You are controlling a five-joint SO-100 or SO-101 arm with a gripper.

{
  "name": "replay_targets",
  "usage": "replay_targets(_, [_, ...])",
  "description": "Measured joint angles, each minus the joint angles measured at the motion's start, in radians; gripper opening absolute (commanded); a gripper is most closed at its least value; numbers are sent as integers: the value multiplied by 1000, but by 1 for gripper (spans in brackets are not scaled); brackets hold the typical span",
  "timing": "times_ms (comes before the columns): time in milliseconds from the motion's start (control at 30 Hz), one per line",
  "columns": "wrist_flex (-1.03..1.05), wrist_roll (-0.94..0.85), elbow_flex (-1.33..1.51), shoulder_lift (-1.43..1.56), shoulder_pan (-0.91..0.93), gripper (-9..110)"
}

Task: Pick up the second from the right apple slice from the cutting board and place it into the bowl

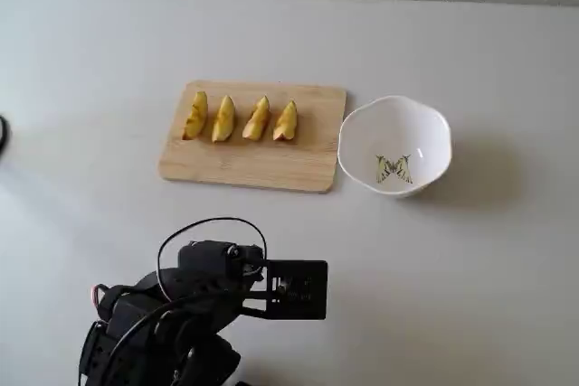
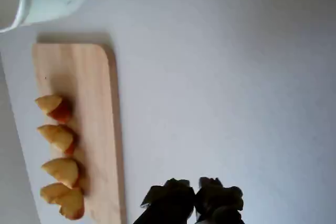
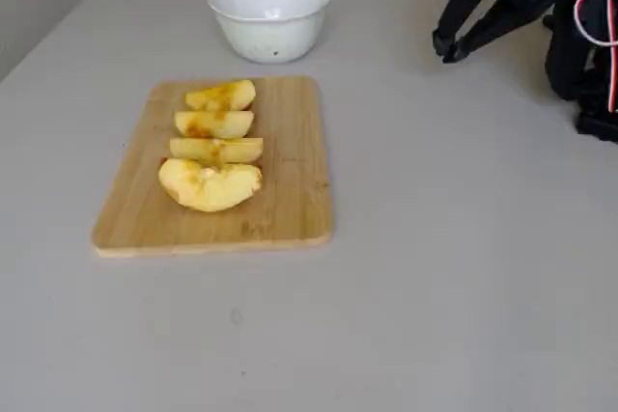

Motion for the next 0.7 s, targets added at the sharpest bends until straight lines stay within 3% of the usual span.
replay_targets(700, [-8, -17, 2, 0, 0, 0])
